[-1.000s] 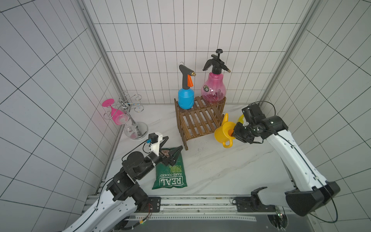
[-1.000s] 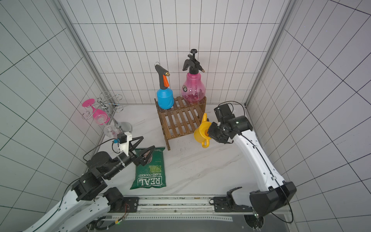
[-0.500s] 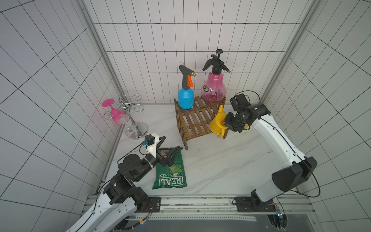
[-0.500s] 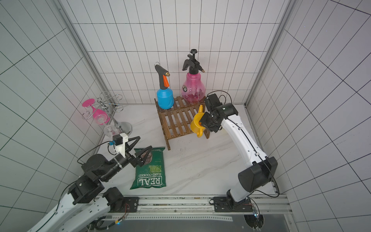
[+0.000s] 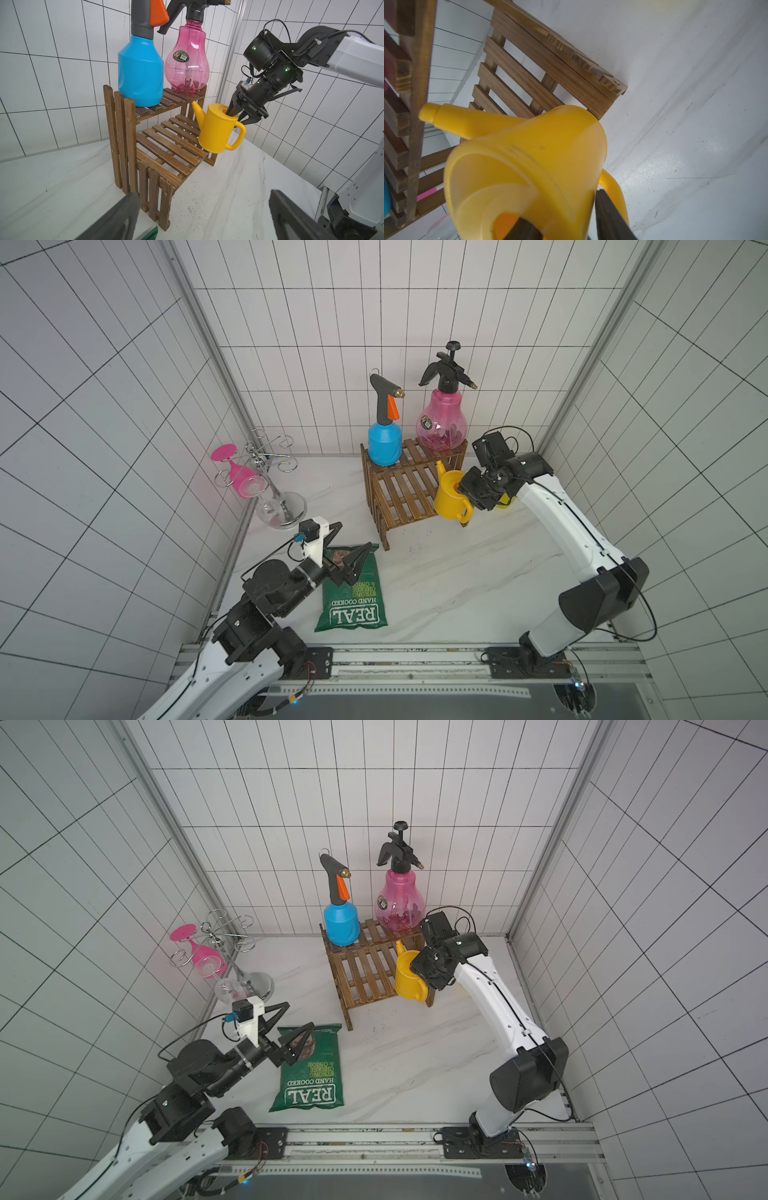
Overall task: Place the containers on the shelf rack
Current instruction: 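Place the container on the shelf.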
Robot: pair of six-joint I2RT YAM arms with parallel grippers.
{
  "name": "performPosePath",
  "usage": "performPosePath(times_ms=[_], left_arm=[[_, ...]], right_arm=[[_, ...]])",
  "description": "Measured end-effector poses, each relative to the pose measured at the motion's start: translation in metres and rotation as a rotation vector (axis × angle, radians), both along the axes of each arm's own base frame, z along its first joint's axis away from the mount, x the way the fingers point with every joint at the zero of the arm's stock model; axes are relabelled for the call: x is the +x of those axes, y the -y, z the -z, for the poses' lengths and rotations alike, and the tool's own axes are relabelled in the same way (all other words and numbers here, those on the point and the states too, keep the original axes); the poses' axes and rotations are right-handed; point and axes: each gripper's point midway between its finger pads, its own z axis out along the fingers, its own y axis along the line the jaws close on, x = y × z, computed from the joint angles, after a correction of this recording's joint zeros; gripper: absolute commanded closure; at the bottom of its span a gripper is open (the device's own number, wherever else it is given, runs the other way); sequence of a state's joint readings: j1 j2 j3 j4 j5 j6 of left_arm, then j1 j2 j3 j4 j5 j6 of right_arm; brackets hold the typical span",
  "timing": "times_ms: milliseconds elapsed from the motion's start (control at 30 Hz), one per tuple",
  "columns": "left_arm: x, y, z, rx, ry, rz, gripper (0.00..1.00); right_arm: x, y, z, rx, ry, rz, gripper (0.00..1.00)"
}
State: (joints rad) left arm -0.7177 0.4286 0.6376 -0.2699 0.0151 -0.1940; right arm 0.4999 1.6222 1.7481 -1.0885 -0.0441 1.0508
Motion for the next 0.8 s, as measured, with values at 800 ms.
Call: performPosePath(times_ms=[800], left_arm=[[0.001, 0.001, 0.002, 0.008, -0.003, 0.001, 0.01]], right_arm=[[0.013, -0.013, -0.006, -0.117, 0.043, -0.257, 0.69]])
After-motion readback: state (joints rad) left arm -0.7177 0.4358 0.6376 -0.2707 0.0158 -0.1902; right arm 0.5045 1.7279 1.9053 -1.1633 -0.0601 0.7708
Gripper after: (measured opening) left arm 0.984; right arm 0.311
